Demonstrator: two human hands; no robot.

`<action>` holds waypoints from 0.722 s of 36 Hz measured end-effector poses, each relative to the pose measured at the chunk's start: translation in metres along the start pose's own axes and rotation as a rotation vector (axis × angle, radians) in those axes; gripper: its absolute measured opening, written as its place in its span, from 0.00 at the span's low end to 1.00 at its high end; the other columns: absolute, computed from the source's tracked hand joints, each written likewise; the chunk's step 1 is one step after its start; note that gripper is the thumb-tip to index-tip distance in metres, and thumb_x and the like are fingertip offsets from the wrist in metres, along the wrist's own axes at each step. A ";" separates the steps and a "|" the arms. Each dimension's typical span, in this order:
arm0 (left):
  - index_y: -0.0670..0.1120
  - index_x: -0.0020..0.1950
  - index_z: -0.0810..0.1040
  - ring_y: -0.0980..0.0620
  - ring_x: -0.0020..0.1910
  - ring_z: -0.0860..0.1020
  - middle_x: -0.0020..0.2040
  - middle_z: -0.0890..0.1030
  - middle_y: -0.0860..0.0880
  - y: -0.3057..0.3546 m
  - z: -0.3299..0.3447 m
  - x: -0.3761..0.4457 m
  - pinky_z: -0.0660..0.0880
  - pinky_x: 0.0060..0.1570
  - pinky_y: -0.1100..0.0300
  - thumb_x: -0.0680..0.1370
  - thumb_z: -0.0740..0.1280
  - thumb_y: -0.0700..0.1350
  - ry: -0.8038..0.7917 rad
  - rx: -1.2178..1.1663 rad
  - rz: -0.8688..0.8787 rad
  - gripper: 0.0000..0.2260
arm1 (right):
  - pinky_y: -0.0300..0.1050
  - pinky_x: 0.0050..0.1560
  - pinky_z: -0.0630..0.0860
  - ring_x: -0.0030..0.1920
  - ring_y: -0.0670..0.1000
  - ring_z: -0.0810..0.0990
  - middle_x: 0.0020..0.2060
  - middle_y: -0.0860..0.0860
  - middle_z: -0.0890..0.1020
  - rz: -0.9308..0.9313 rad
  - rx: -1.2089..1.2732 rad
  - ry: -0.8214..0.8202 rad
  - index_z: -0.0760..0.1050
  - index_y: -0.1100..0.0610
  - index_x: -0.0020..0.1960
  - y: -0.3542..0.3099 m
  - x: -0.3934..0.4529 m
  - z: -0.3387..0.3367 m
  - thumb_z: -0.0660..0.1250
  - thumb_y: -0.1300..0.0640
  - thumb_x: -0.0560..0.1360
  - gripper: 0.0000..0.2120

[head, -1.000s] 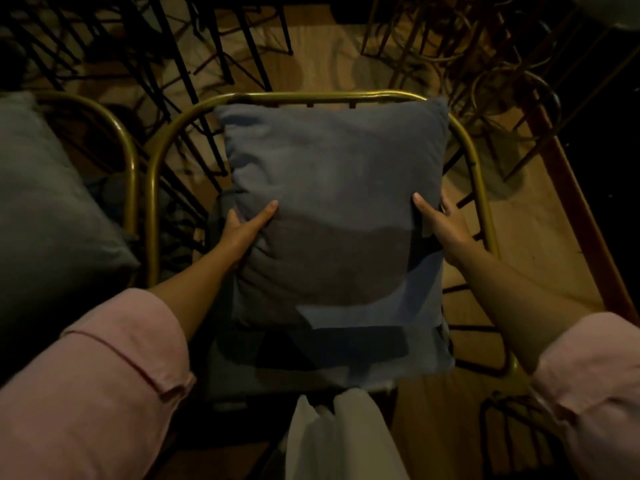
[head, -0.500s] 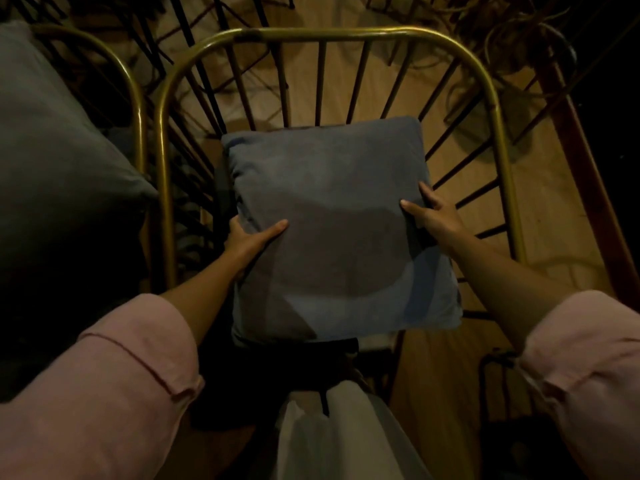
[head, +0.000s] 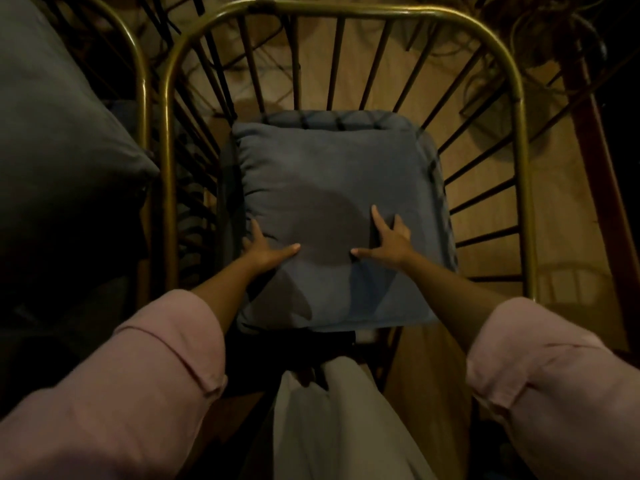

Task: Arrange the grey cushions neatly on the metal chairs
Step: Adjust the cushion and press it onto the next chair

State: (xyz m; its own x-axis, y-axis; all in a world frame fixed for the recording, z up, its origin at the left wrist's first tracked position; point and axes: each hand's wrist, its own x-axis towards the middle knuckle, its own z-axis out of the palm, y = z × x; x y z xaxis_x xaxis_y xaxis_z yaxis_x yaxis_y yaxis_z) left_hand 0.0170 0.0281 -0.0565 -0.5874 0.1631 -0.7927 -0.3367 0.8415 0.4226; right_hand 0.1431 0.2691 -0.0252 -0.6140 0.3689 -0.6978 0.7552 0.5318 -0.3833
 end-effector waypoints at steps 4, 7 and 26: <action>0.48 0.80 0.36 0.38 0.80 0.48 0.81 0.43 0.38 -0.024 0.007 -0.017 0.53 0.78 0.49 0.71 0.74 0.57 0.004 0.009 0.010 0.54 | 0.60 0.77 0.50 0.78 0.64 0.45 0.79 0.62 0.44 -0.004 -0.036 -0.028 0.43 0.44 0.79 0.018 -0.015 -0.004 0.70 0.38 0.72 0.48; 0.49 0.80 0.39 0.38 0.79 0.54 0.81 0.51 0.38 -0.042 0.008 -0.031 0.59 0.76 0.47 0.70 0.76 0.55 -0.018 -0.018 0.015 0.53 | 0.60 0.76 0.51 0.78 0.63 0.49 0.79 0.60 0.48 0.025 0.011 -0.062 0.46 0.49 0.80 0.027 -0.032 -0.009 0.68 0.39 0.74 0.45; 0.40 0.69 0.72 0.42 0.62 0.78 0.64 0.78 0.38 0.035 -0.117 -0.177 0.75 0.63 0.50 0.77 0.69 0.41 0.510 -0.406 0.314 0.20 | 0.44 0.47 0.74 0.56 0.55 0.75 0.64 0.59 0.75 -0.282 0.199 -0.014 0.68 0.60 0.72 -0.116 -0.090 -0.103 0.68 0.49 0.78 0.26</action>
State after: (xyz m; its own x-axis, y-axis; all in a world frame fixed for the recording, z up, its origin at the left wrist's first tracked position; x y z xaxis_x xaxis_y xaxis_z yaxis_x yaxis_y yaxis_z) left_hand 0.0233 -0.0321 0.1502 -0.9382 0.0215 -0.3455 -0.2846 0.5205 0.8050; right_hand 0.0864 0.2529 0.1445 -0.8026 0.2172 -0.5555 0.5872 0.4519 -0.6716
